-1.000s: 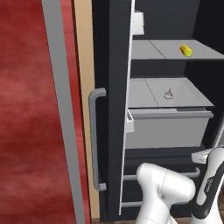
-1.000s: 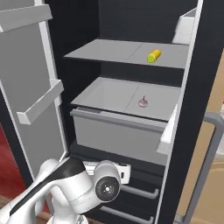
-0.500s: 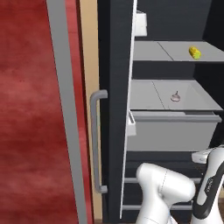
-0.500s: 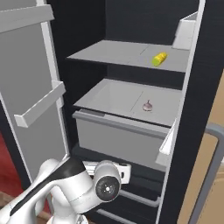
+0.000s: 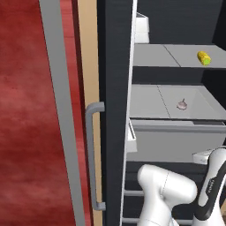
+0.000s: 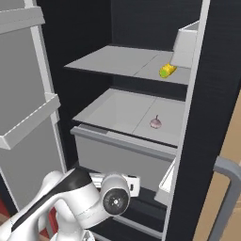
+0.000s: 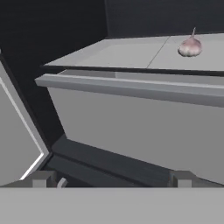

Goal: Retrieve the bottle and the shaker from the cabinet and place them next to the mixing bowl on the counter. Then add garlic from the fridge to the mixing bowl.

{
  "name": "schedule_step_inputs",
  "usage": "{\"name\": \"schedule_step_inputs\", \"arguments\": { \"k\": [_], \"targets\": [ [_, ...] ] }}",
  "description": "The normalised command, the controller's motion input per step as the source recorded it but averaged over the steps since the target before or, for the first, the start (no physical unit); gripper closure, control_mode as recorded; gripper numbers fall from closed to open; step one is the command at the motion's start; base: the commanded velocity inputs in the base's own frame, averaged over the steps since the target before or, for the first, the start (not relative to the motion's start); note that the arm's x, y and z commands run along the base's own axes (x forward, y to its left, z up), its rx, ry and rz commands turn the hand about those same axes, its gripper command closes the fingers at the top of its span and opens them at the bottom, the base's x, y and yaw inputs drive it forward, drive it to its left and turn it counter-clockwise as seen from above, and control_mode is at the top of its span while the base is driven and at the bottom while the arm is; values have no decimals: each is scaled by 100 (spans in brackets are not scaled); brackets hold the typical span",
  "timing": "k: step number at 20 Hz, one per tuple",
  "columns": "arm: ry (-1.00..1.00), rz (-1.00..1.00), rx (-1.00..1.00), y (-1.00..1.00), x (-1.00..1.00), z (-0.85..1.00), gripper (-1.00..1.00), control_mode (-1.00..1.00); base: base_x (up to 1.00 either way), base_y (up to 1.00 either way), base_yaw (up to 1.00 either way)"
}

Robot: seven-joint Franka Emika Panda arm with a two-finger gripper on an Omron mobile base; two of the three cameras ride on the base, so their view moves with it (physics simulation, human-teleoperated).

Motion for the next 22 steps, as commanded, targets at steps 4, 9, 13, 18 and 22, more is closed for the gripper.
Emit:
{"name": "schedule_step_inputs", "arguments": {
  "k": [4, 9, 13, 18, 22],
  "targets": [
    [0, 0, 0, 0, 0, 0, -100, 100, 0, 0, 0],
    [0, 0, 0, 0, 0, 0, -100, 100, 0, 3, 0],
    [-1, -9, -1, -1, -15, 10, -100, -100, -2, 0, 0],
    [5, -28, -13, 21, 0, 20, -100, -100, 0, 0, 0],
    [15, -33, -12, 7, 6, 19, -100, -100, 0, 0, 0]
  ]
}}
